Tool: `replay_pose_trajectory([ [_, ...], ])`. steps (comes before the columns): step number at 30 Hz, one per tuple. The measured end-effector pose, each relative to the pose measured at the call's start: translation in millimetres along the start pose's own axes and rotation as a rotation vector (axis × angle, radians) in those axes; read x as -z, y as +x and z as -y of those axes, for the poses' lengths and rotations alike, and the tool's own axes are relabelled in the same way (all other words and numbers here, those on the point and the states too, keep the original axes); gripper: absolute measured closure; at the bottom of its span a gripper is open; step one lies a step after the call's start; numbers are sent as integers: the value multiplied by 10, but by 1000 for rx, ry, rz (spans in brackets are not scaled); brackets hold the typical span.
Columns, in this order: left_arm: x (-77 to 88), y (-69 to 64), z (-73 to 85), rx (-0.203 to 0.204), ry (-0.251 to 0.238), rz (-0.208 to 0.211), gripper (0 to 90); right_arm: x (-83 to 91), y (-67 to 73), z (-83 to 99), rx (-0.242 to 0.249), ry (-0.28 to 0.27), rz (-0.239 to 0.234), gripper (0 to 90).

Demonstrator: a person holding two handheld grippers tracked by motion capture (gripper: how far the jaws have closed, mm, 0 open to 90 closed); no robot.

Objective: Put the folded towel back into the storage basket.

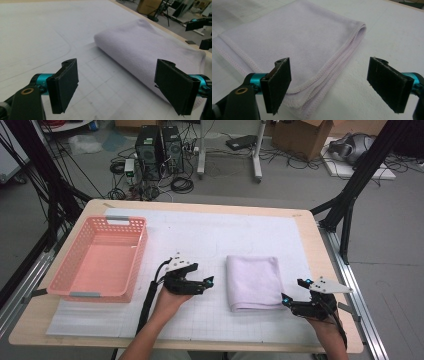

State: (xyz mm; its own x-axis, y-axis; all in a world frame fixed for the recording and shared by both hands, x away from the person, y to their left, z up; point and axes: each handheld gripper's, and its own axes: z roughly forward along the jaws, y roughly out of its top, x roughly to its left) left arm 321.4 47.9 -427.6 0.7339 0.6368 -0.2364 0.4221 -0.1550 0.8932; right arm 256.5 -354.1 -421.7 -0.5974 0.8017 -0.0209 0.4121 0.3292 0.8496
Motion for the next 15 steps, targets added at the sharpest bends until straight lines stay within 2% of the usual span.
replay_pose_trajectory([
  [6,-330,-156,-52,9,51,37,202,7,-8,-7,0,-7,-3,186],
  [8,-424,-184,-55,8,72,32,201,8,-10,-7,-1,-9,-4,186],
  [15,-689,-300,-7,54,162,28,199,4,-14,-1,-3,-4,-7,186],
])
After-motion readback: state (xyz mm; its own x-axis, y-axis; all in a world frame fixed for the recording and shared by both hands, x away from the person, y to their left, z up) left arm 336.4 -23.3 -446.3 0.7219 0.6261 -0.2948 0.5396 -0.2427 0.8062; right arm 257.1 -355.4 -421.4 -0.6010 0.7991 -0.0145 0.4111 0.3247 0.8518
